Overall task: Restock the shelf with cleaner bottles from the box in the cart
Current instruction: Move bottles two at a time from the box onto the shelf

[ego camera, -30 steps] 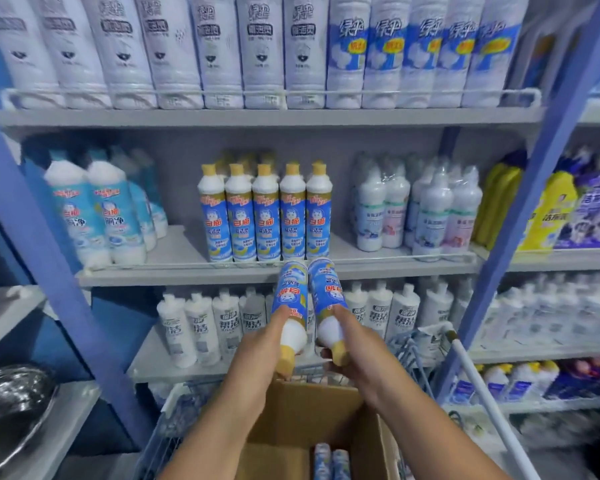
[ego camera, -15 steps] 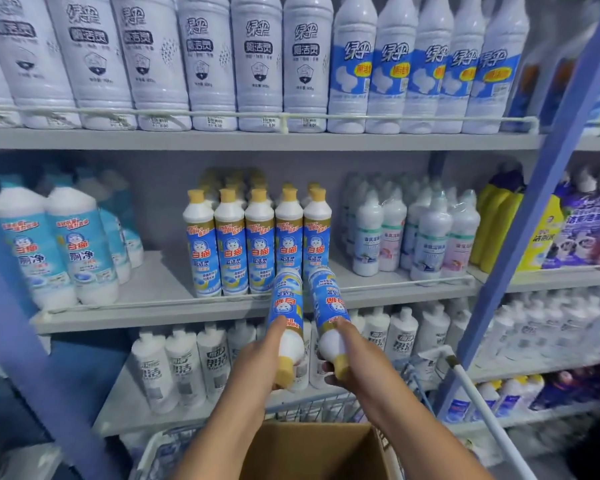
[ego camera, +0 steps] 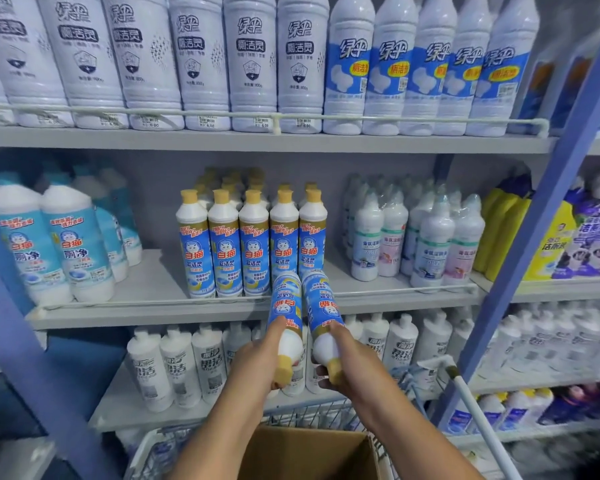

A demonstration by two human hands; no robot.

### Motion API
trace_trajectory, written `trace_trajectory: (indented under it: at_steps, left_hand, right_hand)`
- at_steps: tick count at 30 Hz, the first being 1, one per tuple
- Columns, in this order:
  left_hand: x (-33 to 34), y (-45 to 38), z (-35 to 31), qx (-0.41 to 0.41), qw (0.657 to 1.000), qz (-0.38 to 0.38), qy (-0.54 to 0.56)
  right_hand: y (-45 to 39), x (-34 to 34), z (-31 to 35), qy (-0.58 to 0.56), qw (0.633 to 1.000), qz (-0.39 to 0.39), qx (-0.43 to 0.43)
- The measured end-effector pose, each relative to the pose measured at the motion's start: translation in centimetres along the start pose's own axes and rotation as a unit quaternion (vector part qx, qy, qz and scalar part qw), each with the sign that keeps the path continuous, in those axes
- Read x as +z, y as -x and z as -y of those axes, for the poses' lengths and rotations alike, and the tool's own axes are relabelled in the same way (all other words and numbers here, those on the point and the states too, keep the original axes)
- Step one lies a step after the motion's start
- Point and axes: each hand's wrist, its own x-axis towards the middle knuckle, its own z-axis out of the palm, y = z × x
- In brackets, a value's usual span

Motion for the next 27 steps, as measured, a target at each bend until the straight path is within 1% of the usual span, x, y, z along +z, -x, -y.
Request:
trace_trajectory:
  at_steps: [4,21,27]
  left_hand:
    - [0.3,-0.4,0.2,0.009,1.000,0.003,0.000]
    - [1.0,-1.9,-0.9,-0.004,1.000,0.007,0.018]
    - [1.2,-2.7,-1.3,-0.028,0.999,0.005,0.025]
  right_hand:
    - [-0.6,-0.1,0.0,-0.007,1.000,0.011,0.002]
    - [-2.9,-0.4,0.6,0.010,1.000,0.023,0.002]
    - [-3.5,-0.1,0.8,0.013,1.000,0.024,0.011]
